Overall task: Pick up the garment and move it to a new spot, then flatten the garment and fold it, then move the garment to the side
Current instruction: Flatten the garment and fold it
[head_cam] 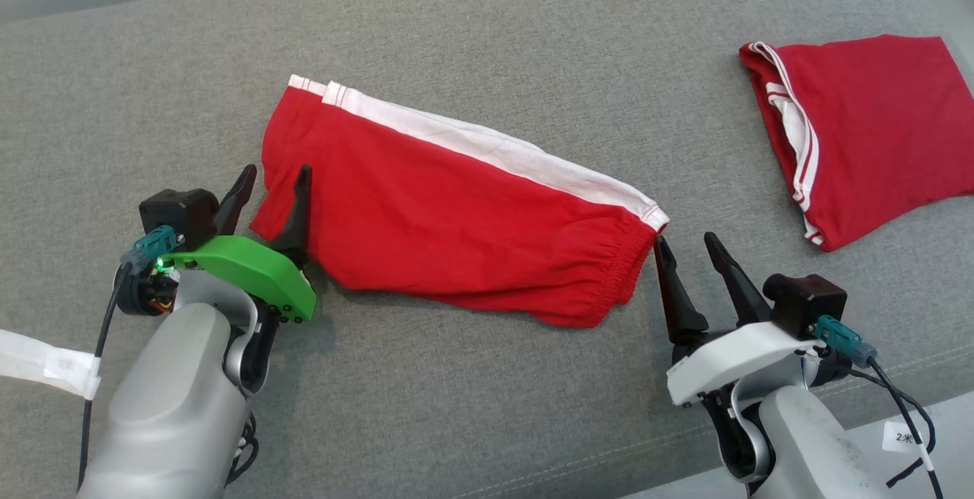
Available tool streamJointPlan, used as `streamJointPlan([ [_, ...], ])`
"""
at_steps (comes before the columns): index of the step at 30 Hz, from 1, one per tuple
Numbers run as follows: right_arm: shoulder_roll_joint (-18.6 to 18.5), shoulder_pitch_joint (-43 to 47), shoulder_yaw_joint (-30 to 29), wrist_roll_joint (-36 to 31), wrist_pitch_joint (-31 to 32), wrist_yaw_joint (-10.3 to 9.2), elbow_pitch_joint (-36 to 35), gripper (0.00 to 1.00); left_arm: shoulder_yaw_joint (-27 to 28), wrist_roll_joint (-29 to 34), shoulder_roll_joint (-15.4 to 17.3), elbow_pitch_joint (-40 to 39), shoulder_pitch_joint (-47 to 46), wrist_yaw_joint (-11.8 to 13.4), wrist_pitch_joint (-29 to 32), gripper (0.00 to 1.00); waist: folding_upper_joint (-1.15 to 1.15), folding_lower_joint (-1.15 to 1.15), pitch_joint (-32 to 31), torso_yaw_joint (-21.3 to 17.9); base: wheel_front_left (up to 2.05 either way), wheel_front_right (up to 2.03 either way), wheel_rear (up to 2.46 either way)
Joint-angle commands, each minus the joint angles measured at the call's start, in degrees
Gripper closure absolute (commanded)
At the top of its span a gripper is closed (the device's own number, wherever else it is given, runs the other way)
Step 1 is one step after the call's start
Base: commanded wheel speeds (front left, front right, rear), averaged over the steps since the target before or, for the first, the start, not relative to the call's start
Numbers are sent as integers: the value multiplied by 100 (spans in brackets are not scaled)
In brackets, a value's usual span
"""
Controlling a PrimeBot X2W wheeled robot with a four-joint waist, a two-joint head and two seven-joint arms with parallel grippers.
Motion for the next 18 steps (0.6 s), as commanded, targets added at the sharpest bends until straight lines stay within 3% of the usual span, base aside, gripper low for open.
streamJointPlan([
  [1,-13,95,-43,-58,-18,-5,-31,0,33,58,-8,-30,102,38,-15,0,67,0,-37,-33,0,0,0],
  [18,-11,231,-254,-156,-18,-5,-843,0,-157,172,28,552,-461,60,378,0,67,0,-11,-394,0,0,0],
])
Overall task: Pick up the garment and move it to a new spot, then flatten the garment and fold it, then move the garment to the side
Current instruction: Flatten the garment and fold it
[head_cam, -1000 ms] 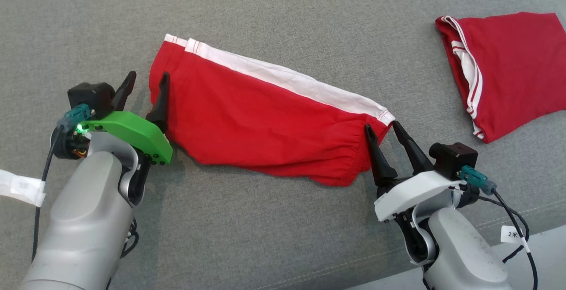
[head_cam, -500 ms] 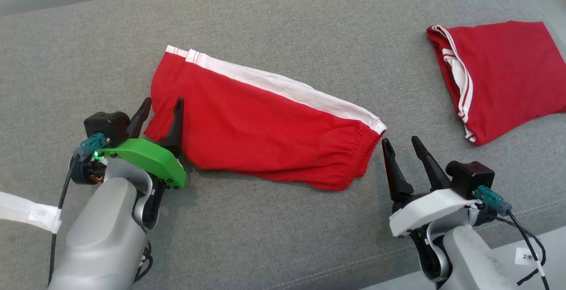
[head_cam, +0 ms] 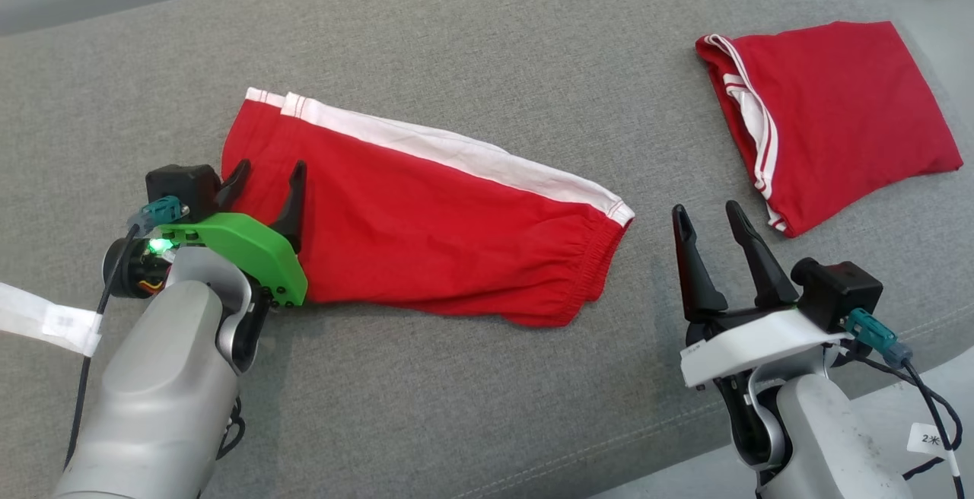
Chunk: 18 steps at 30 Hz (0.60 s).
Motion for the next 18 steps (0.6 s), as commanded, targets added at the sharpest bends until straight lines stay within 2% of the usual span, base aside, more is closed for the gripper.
streamJointPlan([
  [1,-9,49,5,-1,-18,-5,-68,0,-23,20,56,128,-119,23,79,0,67,0,21,-65,0,0,0],
  [9,-9,115,12,26,-18,-5,-200,0,-44,-42,118,587,-337,33,245,0,67,0,44,-158,0,0,0],
  [10,-9,111,5,36,-18,-5,-213,0,-56,-54,119,627,-361,24,285,5,67,0,54,-159,0,0,0],
  [11,-9,104,2,39,-18,-5,-222,0,-63,-66,118,669,-378,15,314,17,67,0,63,-159,0,0,0],
  [12,-9,94,-1,44,-18,-5,-233,0,-76,-61,117,701,-395,7,334,35,67,0,72,-157,0,0,0],
  [13,-9,82,-4,45,-18,-5,-244,0,-88,-64,117,731,-409,5,343,46,67,0,80,-155,0,0,0],
  [16,-9,43,-7,63,-18,-5,-275,0,-111,-99,114,841,-448,-5,413,62,67,0,101,-150,0,0,0],
  [18,-10,17,-9,74,-18,-5,-314,0,-131,-110,111,890,-483,-20,433,99,67,0,113,-147,0,0,0],
])
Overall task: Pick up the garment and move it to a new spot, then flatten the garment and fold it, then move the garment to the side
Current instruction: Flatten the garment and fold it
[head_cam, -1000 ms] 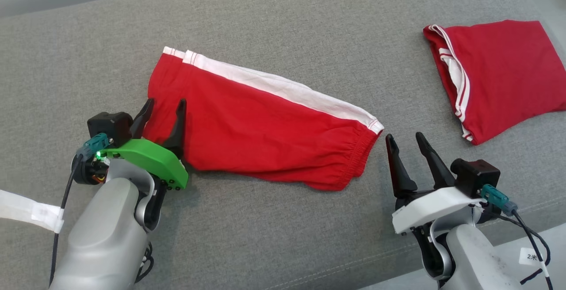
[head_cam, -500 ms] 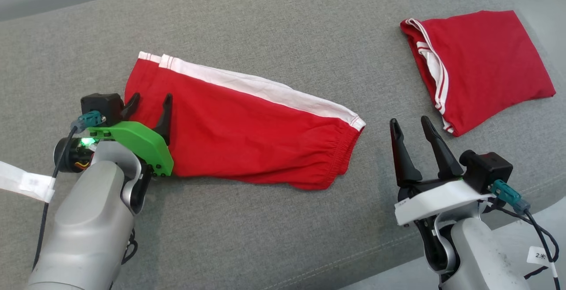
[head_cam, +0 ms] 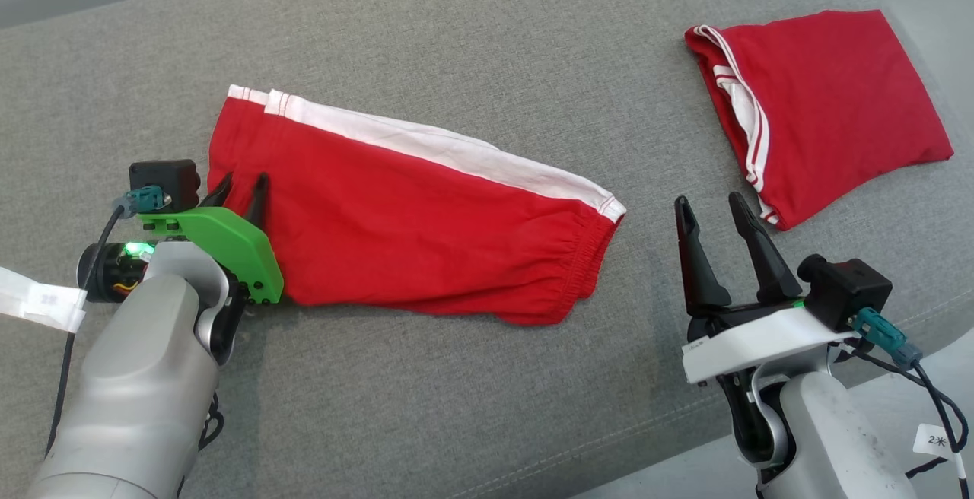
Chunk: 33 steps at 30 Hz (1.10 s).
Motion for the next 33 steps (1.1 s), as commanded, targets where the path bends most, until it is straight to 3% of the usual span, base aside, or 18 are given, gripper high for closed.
streamJointPlan([
  [1,-9,-26,-14,13,-18,-5,-50,0,-25,-61,28,52,-96,-24,22,100,67,0,10,8,0,0,0],
  [9,-9,5,-55,-34,-18,-5,-104,0,12,-116,29,95,-191,-31,-280,100,67,0,0,65,0,0,0],
  [20,-10,-72,-49,11,-18,-5,-139,0,300,-366,122,386,-349,245,-540,100,67,0,98,86,0,0,0],
  [21,-9,-71,-40,12,-18,-5,-134,0,320,-384,118,412,-353,273,-550,90,67,0,102,87,0,0,0],
  [22,-9,-76,-34,17,-18,-5,-131,0,324,-388,117,435,-350,272,-566,58,67,0,109,86,0,0,0],
  [23,-10,-84,-31,25,-18,-5,-129,0,322,-389,117,456,-350,270,-584,0,67,0,115,86,0,0,0],
  [33,-10,-129,4,74,-18,-5,-155,0,277,-406,140,778,-374,297,-535,0,67,0,131,80,0,0,0],
])
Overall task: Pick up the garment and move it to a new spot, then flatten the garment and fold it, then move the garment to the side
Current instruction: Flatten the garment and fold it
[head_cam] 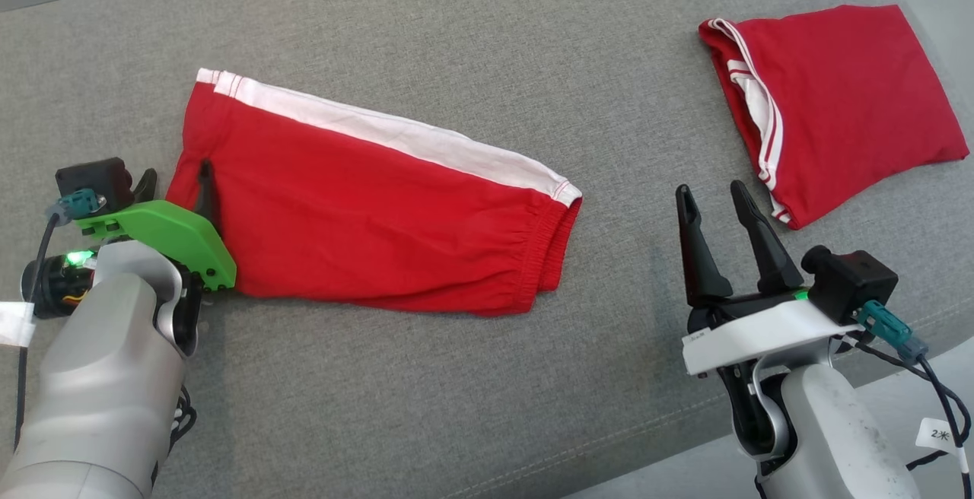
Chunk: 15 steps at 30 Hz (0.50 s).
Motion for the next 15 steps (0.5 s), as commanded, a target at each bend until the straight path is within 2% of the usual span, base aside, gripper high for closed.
streamJointPlan([
  [1,-10,-59,11,32,-18,-5,-19,0,-13,-69,36,56,-66,1,28,0,67,0,-1,-9,0,0,0],
  [3,-10,-50,15,42,-18,-5,-14,0,-33,-97,1,138,-41,-50,143,0,67,0,-11,-19,0,0,0],
  [4,-10,-45,12,46,-18,-5,-11,0,-44,-93,-21,172,-27,-80,221,3,67,0,-19,-22,0,0,0],
  [5,-10,-36,7,50,-18,-5,-9,0,-64,-86,-41,191,-11,-120,290,48,67,0,-29,-22,0,0,0],
  [6,-10,-22,-2,50,-18,-5,-5,0,-90,-98,-68,206,9,-156,350,80,67,0,-41,-19,0,0,0],
  [7,-10,-6,-15,47,-18,-5,4,0,-115,-106,-89,208,25,-189,387,100,67,0,-58,-11,0,0,0],
  [15,-10,96,-5,60,-18,-5,31,0,-180,-187,-178,147,198,-295,357,100,67,0,-266,119,0,0,0],
])
